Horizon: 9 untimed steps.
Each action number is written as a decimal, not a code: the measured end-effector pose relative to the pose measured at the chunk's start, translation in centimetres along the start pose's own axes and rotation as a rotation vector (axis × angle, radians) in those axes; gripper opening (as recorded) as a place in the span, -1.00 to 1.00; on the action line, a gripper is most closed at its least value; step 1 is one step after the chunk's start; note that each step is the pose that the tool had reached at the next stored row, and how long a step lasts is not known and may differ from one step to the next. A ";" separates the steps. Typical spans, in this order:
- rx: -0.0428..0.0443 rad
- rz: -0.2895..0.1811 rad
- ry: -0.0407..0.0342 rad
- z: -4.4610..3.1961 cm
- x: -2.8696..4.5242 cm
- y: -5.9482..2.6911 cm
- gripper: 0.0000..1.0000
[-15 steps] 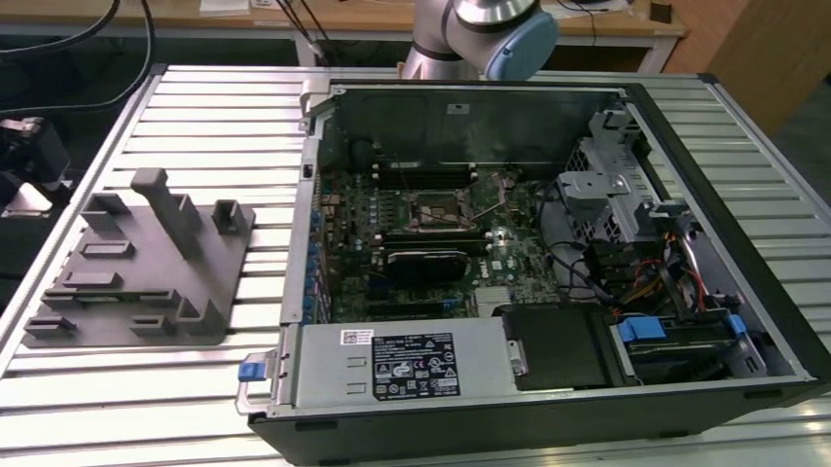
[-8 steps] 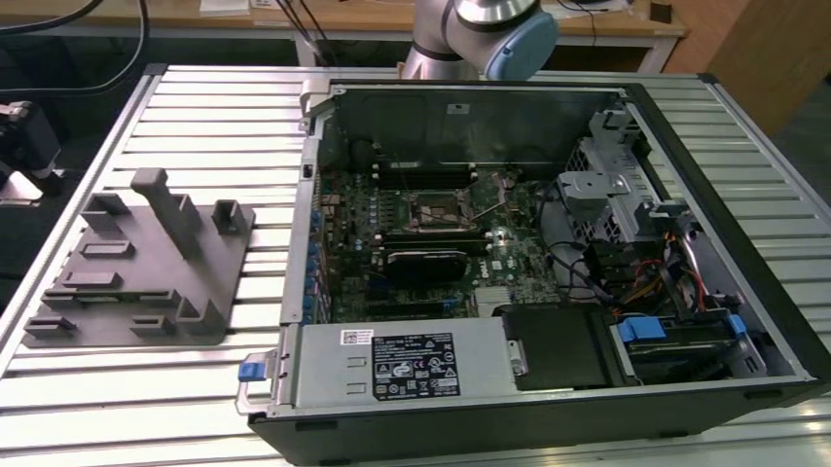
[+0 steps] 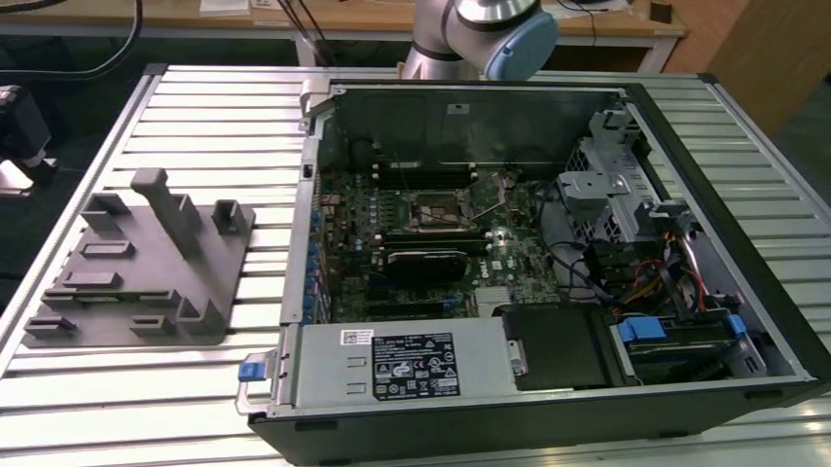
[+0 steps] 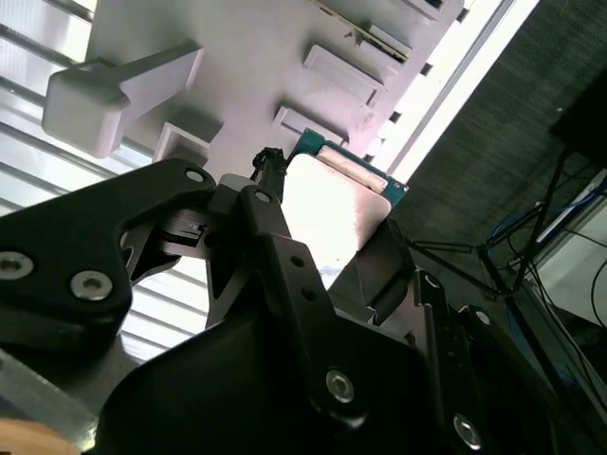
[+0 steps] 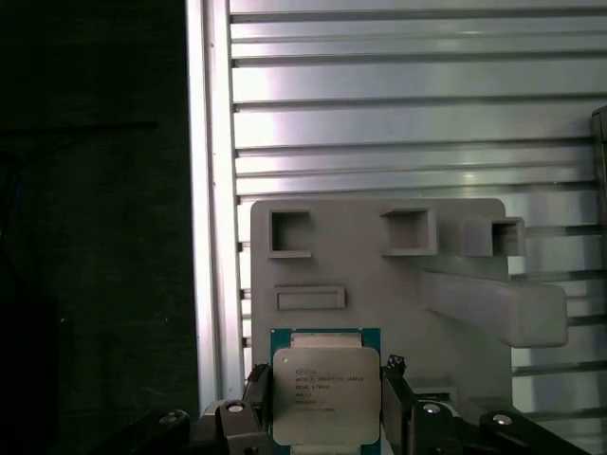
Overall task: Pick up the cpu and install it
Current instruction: 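Pick up the cpu and move it towards the insertion slot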
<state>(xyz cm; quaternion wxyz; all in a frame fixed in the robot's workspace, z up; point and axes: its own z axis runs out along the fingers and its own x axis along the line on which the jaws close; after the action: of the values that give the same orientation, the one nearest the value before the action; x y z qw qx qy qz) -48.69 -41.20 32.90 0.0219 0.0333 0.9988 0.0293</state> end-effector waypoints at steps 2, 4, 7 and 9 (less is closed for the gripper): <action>-0.0001 0.000 -0.0002 -0.31 -0.01 0.02 0.08; 0.0000 0.000 -0.0001 -0.74 -0.03 0.05 0.08; 0.0000 0.000 -0.0002 -1.32 -0.06 0.09 0.08; -0.0001 0.000 -0.0001 -1.70 -0.07 0.13 0.08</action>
<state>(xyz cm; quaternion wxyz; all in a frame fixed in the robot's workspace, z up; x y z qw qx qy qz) -48.69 -41.17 34.61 0.0220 0.0333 0.9988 0.0294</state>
